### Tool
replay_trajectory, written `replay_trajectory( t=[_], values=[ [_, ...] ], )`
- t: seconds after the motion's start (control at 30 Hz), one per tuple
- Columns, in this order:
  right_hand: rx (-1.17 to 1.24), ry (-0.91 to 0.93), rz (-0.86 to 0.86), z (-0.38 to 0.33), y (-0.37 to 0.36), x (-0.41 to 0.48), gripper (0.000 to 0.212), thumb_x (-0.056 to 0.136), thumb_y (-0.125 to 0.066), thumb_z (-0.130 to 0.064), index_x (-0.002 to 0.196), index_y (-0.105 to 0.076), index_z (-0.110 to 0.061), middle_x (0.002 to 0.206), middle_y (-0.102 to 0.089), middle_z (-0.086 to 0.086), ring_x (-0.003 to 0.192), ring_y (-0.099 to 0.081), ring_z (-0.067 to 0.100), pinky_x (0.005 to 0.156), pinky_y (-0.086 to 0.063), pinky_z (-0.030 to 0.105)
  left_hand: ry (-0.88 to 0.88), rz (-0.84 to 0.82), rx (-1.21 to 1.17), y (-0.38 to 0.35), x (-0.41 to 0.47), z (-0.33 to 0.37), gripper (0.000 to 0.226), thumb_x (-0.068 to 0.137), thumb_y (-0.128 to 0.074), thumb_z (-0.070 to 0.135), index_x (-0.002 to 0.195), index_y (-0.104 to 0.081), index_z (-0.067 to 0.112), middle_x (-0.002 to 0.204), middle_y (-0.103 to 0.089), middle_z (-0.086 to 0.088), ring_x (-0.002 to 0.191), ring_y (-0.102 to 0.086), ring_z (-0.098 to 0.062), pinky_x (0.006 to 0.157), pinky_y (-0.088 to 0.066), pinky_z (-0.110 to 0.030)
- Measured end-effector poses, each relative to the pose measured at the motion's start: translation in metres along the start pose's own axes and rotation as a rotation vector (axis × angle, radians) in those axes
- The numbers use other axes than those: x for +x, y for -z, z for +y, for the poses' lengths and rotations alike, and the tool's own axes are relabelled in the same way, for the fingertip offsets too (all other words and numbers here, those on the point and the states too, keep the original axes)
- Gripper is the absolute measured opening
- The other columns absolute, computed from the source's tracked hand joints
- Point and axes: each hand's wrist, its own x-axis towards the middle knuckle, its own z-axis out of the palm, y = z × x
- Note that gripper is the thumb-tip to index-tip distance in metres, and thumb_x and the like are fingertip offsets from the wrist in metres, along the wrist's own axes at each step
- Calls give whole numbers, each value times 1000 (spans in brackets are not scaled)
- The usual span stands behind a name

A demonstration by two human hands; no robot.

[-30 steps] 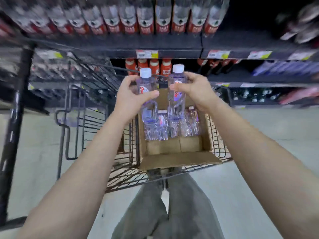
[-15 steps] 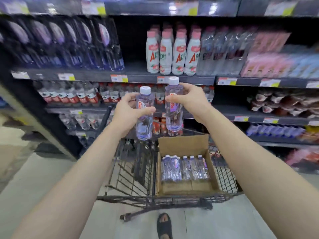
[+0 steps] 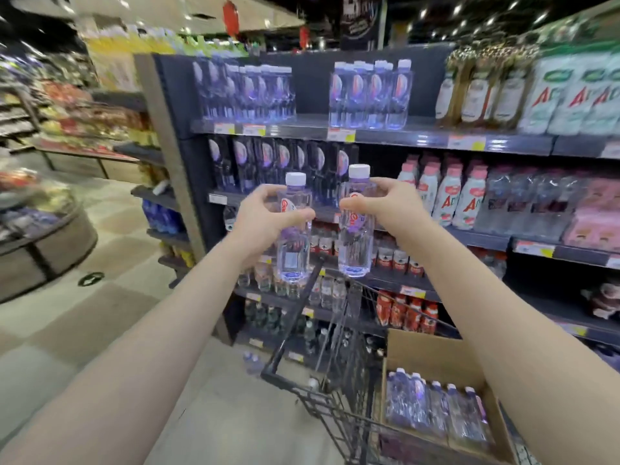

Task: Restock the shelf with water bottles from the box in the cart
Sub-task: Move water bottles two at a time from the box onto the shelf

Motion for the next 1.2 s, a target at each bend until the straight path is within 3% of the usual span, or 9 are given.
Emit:
replay_trajectory(
  t=[0.1, 0.2, 0.37, 0.43, 0.57, 0.7, 0.9, 1.03, 1.2],
  values=[
    [5, 46, -12, -19, -37, 23, 67, 72, -93, -32, 130, -64, -17, 122, -65, -9, 103, -64, 4, 85, -47, 20, -29, 24, 21, 42, 12, 8, 62, 73, -96, 32, 122, -57, 33, 120, -68, -4, 68, -72, -8, 50, -51, -15],
    [23, 76, -24, -33, -76, 48, 92, 72, -93, -33, 150, -50, -9, 138, -56, -3, 118, -55, 14, 98, -43, 30, -71, 31, 10, 83, 36, 9, 62, 70, -96, 38, 118, -56, 40, 123, -66, -2, 93, -75, -17, 64, -58, -24],
    [-38, 102, 26, -55, -155, 106, 90, 72, -93, -35, 148, -52, -11, 135, -60, -4, 115, -58, 14, 96, -45, 30, -151, 55, 2, 158, 93, -1, 65, 58, -99, 50, 109, -59, 48, 122, -67, -3, 102, -74, -23, 87, -64, -47],
    [-33, 118, 41, -60, -185, 133, 91, 72, -92, -38, 149, -51, -11, 131, -57, -8, 116, -57, 12, 96, -46, 31, -186, 32, 31, 189, 119, -3, 69, 60, -99, 49, 115, -59, 44, 122, -67, 0, 109, -70, -17, 90, -62, -41],
    [-52, 122, 87, -68, -236, 187, 93, 68, -93, -43, 147, -54, -14, 129, -61, -6, 113, -60, 13, 93, -51, 31, -234, -20, 55, 242, 171, -5, 69, 69, -96, 43, 124, -55, 37, 117, -64, 11, 106, -62, 1, 74, -55, -20],
    [-54, 99, 127, -79, -270, 230, 107, 56, -94, -52, 148, -53, -16, 134, -64, -6, 117, -63, 12, 102, -51, 38, -192, -55, -28, 276, 225, -7, 66, 70, -96, 39, 123, -57, 35, 122, -63, 3, 93, -69, -5, 59, -56, -17],
    [-92, 99, 172, -84, -282, 292, 94, 55, -95, -49, 137, -64, -14, 127, -71, -2, 112, -69, 13, 78, -48, 24, -221, -103, -72, 286, 299, -9, 69, 67, -97, 42, 123, -58, 35, 122, -63, 3, 106, -70, -15, 85, -61, -35],
    [-104, 97, 191, -80, -269, 332, 52, 73, -92, -33, 119, -71, -20, 109, -76, -8, 92, -70, 2, 75, -47, 22, -210, -126, -86, 273, 344, -15, 69, 68, -96, 43, 126, -58, 34, 127, -62, -1, 112, -67, -17, 95, -59, -45],
    [-125, 134, 222, -76, -242, 398, 89, 58, -94, -49, 136, -64, -18, 124, -71, -6, 113, -68, 10, 86, -52, 29, -235, -168, -77, 244, 409, -12, 68, 70, -96, 39, 126, -59, 28, 109, -68, -3, 66, -68, -8, 63, -59, -27]
  ],
)
